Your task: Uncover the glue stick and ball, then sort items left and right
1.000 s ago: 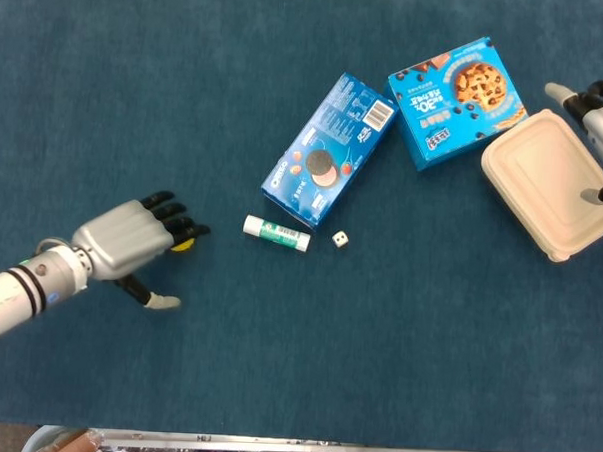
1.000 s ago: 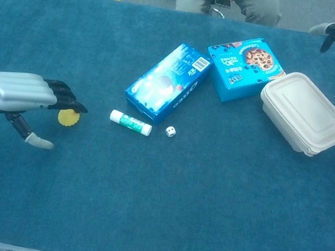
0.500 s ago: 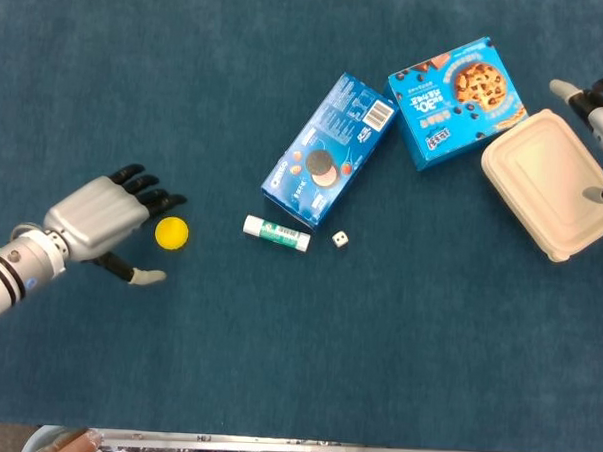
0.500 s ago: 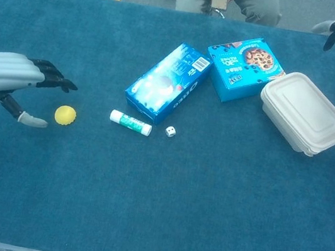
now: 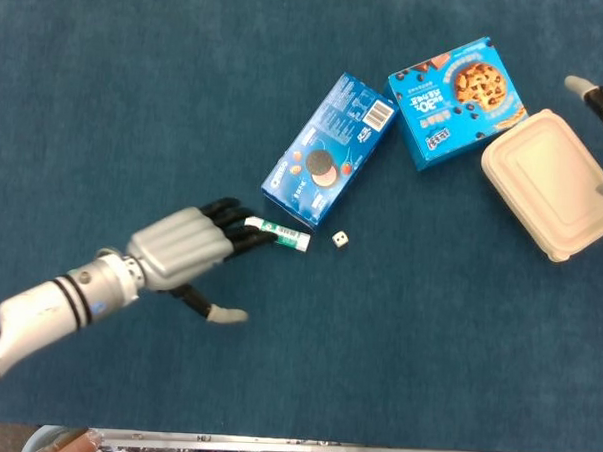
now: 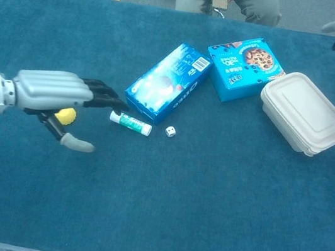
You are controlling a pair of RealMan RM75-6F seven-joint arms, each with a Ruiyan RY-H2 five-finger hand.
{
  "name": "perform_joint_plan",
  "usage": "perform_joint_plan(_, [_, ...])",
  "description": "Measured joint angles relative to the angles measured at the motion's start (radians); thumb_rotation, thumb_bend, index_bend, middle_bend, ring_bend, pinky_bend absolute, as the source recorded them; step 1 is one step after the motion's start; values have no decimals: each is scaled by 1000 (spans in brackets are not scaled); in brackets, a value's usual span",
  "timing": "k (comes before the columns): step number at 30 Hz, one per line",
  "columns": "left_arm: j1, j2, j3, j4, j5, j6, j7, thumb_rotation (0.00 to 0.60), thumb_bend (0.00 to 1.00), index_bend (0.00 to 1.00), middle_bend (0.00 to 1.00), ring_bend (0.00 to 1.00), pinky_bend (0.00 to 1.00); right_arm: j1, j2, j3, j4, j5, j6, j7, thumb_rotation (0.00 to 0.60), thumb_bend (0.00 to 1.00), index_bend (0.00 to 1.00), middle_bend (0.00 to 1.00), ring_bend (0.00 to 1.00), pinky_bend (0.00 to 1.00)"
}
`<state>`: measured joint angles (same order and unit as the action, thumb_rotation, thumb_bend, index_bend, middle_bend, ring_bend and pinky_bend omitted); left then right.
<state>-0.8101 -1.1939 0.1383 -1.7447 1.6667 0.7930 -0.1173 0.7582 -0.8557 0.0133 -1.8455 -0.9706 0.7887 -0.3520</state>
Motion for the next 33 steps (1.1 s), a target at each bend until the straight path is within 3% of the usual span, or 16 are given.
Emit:
perform_joint_plan(5, [-21, -54, -21, 0, -5, -28, 26, 145, 168, 226, 92, 0, 35, -9, 7, 5, 14, -11, -7, 21, 600, 13, 87, 268, 146, 331])
perform_joint_plan(15, [-48, -170, -46, 48, -44, -88, 107, 133, 168, 212, 92, 0, 0, -22, 9, 12, 33, -26, -21, 47, 600, 12, 87, 268, 146, 327])
perform_joint_plan(33, [-71, -244, -71, 107, -174, -158, 185, 53, 168, 201, 92, 0, 0, -36, 12, 19, 39, -31, -27, 57, 600, 13, 87, 268, 146, 327])
